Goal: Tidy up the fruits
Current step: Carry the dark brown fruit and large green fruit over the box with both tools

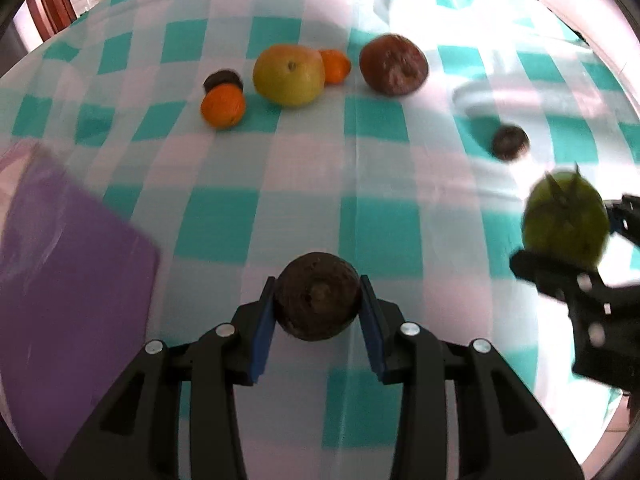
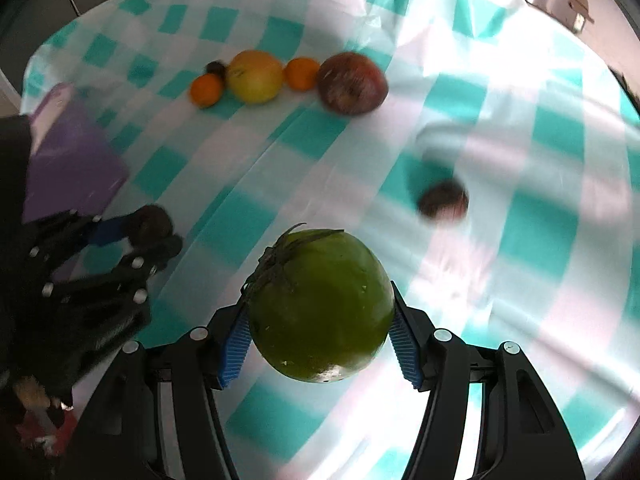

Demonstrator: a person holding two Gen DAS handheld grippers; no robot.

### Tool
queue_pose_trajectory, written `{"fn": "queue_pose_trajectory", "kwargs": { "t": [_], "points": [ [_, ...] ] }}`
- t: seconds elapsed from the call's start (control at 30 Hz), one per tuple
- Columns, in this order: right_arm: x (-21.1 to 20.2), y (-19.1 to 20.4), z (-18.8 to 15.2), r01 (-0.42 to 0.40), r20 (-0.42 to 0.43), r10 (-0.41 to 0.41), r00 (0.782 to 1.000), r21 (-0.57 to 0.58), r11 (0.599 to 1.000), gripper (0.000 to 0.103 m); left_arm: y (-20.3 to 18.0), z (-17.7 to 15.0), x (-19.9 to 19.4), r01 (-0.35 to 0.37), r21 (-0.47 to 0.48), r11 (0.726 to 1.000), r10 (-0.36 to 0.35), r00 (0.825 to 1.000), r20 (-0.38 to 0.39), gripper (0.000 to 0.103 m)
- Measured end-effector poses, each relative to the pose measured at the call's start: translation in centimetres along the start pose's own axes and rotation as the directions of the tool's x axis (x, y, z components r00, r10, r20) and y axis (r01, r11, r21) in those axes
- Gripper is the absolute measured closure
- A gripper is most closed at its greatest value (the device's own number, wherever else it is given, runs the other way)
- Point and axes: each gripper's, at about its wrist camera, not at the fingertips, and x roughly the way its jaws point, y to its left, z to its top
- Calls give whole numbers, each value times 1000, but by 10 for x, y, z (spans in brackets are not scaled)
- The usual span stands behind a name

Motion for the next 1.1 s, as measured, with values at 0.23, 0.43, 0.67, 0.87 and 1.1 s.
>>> {"fn": "queue_pose_trajectory", "kwargs": {
  "t": [0.23,0.43,0.67,0.87,1.1],
  "points": [
    [-32,1,-79,-108,-7,109,994,108,988,43,-10,-34,-58,-28,16,999,28,999,18,64],
    [-64,12,-121,-170,29,168,985,110,979,43,-10,-63,-118,-134,13,991,132,986,106,64],
    [-98,35,-134,-225,105,220,970,41,973,43,5,-107,-185,-263,-38,964,266,943,201,63],
    [-116,76,-132,-268,123,276,953,-84,960,43,38,-142,-220,-302,-133,944,323,925,198,63],
    [-131,128,-122,-290,127,323,938,-222,931,43,77,-162,-242,-326,-224,919,368,911,186,63]
  ]
}}
